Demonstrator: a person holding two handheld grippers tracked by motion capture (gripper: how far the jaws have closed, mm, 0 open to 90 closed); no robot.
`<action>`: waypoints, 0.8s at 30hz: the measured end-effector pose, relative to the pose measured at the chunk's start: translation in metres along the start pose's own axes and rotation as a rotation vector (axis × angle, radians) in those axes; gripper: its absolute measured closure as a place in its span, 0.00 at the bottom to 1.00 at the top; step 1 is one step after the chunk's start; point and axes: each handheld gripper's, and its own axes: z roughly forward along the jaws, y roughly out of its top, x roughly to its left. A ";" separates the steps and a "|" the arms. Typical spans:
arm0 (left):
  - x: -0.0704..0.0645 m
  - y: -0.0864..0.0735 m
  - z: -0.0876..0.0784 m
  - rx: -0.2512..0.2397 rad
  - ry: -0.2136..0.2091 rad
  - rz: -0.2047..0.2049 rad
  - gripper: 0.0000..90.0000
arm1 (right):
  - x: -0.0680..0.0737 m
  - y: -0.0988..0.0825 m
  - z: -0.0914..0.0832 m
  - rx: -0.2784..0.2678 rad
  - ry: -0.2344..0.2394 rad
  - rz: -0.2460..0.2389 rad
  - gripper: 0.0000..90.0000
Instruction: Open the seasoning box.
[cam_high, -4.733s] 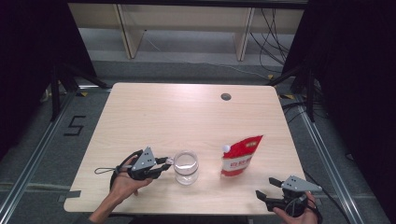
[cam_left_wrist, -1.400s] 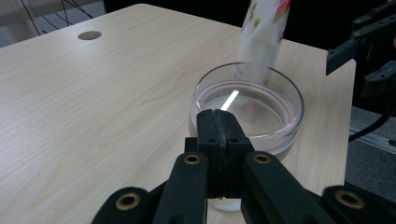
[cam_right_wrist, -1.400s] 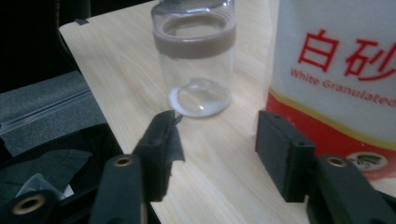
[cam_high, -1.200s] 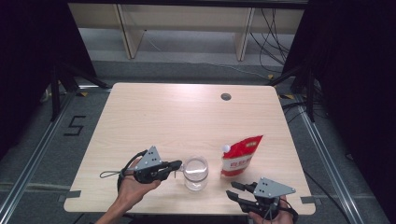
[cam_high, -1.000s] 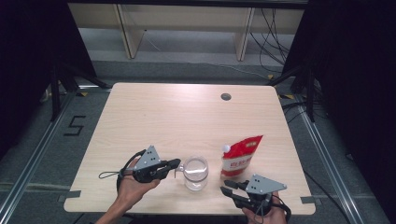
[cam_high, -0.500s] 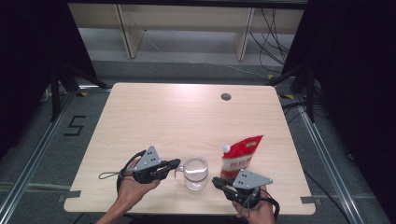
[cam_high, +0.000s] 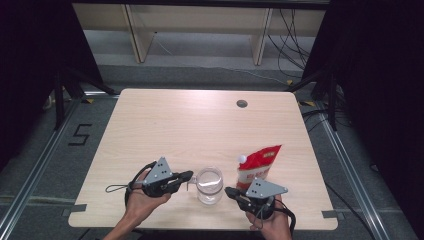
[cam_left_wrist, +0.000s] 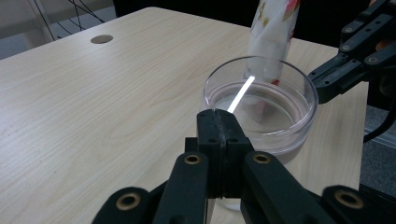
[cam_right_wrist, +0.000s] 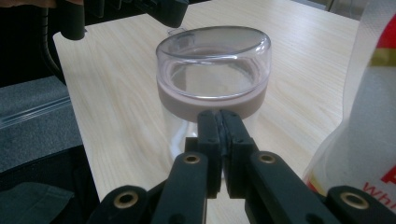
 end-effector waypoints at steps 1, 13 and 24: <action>0.000 0.000 0.000 0.000 0.000 -0.001 0.99 | 0.000 0.000 0.000 -0.001 0.001 -0.001 0.99; 0.002 -0.002 0.000 0.003 -0.008 0.016 0.99 | 0.001 0.002 0.003 0.007 0.010 -0.009 1.00; 0.002 -0.003 0.000 0.001 -0.024 0.011 0.99 | 0.004 0.013 0.013 -0.013 0.013 -0.024 1.00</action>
